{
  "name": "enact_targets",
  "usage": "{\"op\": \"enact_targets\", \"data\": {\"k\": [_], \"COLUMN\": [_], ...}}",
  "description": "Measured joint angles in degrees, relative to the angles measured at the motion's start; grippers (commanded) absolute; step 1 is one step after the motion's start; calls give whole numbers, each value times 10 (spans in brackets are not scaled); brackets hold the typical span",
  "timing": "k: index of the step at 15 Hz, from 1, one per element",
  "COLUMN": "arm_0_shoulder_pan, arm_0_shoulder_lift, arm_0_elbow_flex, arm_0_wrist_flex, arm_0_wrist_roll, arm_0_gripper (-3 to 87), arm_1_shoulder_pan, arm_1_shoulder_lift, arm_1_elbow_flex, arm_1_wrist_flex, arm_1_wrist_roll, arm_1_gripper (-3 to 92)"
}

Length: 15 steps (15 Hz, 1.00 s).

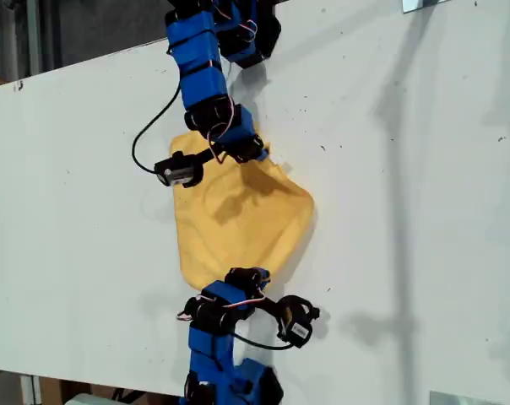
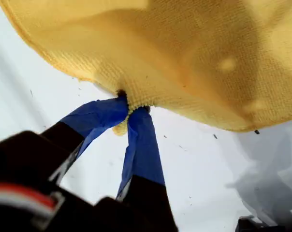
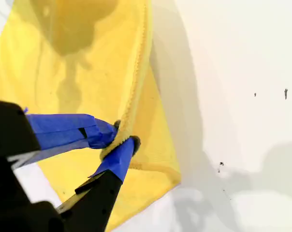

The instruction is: Grasp corners of a square towel and fold twice.

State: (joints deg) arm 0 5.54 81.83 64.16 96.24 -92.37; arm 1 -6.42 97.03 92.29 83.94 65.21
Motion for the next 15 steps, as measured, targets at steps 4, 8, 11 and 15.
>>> {"op": "enact_targets", "data": {"k": [4,8,11,15], "arm_0_shoulder_pan": [-202,-427,-554,-651], "arm_0_shoulder_lift": [182,192,149,69], "arm_0_elbow_flex": [180,210,159,144], "arm_0_wrist_flex": [-24,-128,-171,-291], "arm_0_wrist_roll": [116,287,377,443], "arm_0_gripper": [-15,-15,-15,-15], "arm_1_shoulder_pan": [201,421,533,636], "arm_1_shoulder_lift": [118,118,118,23], "arm_1_elbow_flex": [28,37,49,77], "arm_1_wrist_flex": [-45,-107,-164,-329], "arm_1_wrist_roll": [-70,-135,-180,-222], "arm_1_gripper": [-1,-1,-1,-1]}}
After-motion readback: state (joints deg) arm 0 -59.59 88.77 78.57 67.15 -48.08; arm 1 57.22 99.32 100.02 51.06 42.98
